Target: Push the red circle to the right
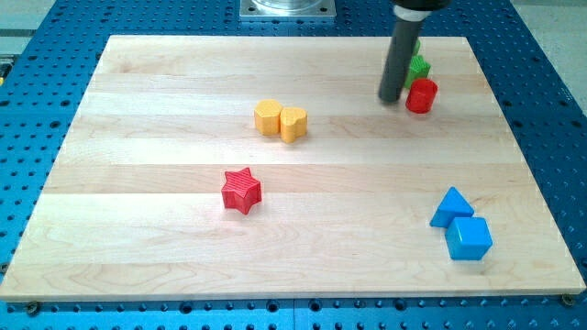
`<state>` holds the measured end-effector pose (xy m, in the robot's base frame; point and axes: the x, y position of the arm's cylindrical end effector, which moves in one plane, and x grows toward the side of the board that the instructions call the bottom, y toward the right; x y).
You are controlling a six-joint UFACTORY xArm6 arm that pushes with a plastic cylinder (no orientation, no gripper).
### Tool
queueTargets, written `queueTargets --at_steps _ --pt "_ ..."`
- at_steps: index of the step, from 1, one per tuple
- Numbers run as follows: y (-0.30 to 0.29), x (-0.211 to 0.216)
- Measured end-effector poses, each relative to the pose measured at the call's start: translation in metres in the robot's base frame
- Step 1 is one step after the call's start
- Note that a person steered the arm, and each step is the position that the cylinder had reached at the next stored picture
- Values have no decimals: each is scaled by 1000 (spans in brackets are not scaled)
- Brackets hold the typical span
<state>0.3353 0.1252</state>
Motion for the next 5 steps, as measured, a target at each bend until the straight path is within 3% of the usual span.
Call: queueTargets --at_steps 1,2,4,5 --pt "-18 51" --pt "70 64" --pt "106 7" --pt "106 1"
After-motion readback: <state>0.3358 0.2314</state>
